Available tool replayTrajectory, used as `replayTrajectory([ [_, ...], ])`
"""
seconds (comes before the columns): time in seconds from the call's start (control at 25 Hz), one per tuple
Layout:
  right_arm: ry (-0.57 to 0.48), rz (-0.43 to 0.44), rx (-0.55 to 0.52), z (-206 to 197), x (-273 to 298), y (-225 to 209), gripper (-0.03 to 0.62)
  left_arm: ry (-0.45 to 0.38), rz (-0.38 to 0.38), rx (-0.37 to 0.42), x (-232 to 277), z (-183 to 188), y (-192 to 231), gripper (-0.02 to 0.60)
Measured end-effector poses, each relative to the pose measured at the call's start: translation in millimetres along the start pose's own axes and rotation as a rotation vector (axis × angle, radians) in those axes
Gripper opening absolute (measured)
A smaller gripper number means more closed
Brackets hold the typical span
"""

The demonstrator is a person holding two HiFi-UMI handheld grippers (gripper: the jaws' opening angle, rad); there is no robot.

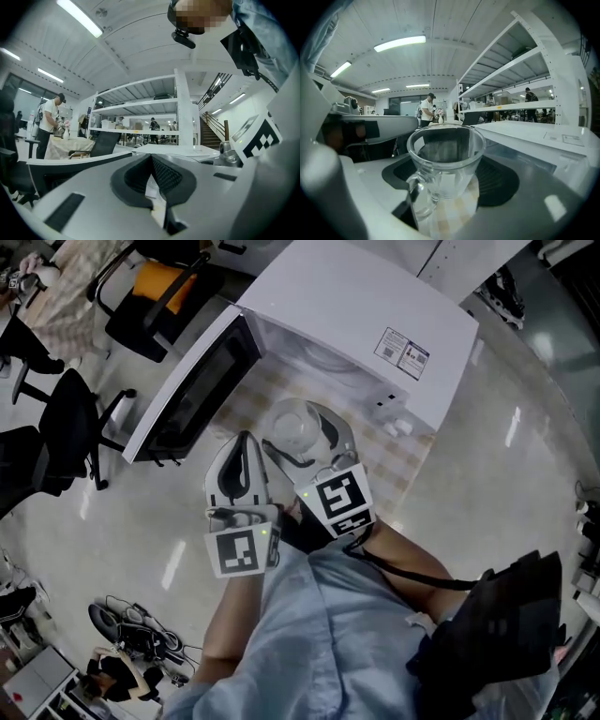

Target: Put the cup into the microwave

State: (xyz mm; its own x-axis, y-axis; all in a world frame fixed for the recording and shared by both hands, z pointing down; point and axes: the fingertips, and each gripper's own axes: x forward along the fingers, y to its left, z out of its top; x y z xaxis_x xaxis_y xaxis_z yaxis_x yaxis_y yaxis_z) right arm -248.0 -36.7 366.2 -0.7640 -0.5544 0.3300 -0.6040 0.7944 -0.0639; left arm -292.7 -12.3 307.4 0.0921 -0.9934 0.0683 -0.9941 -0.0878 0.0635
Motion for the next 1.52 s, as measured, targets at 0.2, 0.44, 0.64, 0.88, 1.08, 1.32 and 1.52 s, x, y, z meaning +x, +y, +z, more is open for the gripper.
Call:
replayTrajectory([
  [0.2, -0.030, -0.067, 0.036, 6.4, -6.5, -20.3, 0.362, 0.003, -0.085, 0.036, 26.4, 9.4, -17.4, 0.008],
  [0.44, -0.044, -0.174, 0.076, 5.0, -8.3, -48.4, 0.362, 0.004, -0.203, 0.065, 52.9, 8.2, -35.9, 0.008],
  [0.64, -0.036, -0.245, 0.096, -6.7, 6.3, -65.5, 0.362, 0.018, -0.276, 0.075, 77.9, -7.0, -31.2, 0.008],
  [0.88, -0.002, -0.311, 0.130, -24.8, 27.5, -81.3, 0.362, 0.033, -0.344, 0.070, 104.0, -23.5, -21.6, 0.008],
  [1.08, 0.014, -0.342, 0.150, -35.3, 49.9, -93.7, 0.362, 0.044, -0.377, 0.057, 123.4, -34.3, -10.9, 0.008],
  [1.32, 0.038, -0.356, 0.167, -49.1, 71.7, -102.3, 0.362, 0.067, -0.398, 0.039, 140.7, -51.0, -1.8, 0.008],
  [1.52, 0.041, -0.380, 0.181, -57.0, 82.5, -114.3, 0.362, 0.085, -0.410, 0.037, 152.8, -62.3, 3.9, 0.006],
])
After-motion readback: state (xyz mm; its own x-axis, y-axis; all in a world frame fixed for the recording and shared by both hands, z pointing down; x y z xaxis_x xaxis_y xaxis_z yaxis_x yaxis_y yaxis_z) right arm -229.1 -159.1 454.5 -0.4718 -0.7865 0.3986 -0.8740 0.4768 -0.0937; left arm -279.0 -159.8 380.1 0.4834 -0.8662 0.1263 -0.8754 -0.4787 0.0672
